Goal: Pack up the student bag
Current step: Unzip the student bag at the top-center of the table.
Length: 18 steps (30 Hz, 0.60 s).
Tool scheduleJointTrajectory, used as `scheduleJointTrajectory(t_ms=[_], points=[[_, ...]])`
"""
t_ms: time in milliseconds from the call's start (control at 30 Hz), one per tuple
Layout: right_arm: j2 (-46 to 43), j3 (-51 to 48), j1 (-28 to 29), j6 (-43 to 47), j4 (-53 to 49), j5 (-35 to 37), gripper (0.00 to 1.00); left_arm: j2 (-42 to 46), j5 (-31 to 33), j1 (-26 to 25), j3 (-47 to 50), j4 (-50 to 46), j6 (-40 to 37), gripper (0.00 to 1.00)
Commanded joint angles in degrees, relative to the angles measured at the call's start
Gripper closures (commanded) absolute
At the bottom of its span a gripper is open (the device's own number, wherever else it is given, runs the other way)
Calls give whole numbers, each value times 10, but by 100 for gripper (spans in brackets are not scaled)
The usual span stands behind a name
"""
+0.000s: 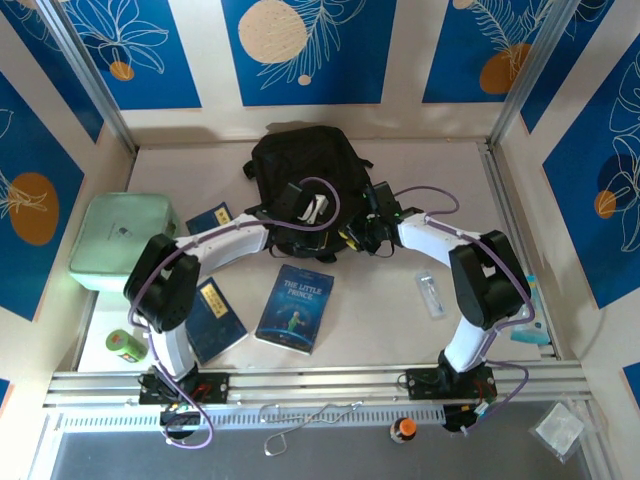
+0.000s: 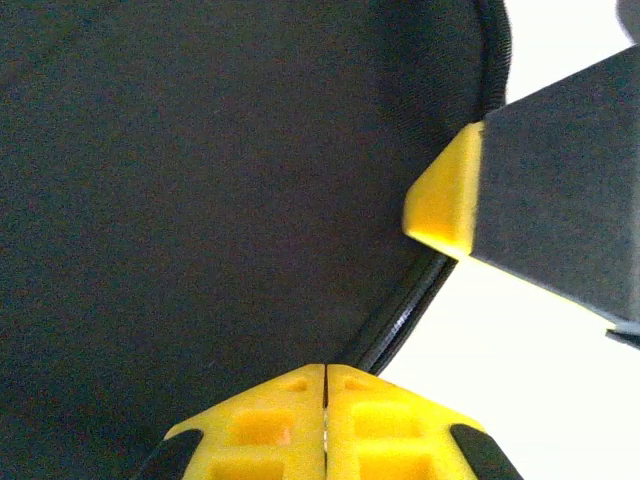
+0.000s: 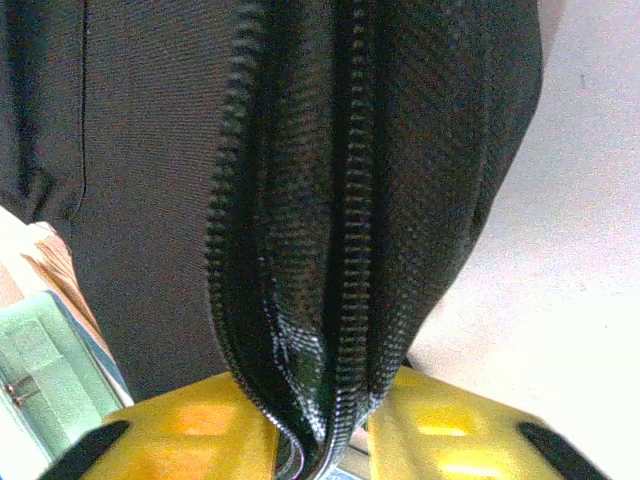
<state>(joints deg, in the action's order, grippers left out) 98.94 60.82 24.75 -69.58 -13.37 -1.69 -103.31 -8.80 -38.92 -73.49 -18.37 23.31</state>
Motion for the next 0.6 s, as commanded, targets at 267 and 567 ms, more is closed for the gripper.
scheduleJointTrajectory(t_ms=[267,567], points=[[-11,7,-1,17,-27,45,83,67,128,18,49,-75,-28,100],[-21,2,-1,15,-36,63,84,74,144,41,90,-50,-27,100]])
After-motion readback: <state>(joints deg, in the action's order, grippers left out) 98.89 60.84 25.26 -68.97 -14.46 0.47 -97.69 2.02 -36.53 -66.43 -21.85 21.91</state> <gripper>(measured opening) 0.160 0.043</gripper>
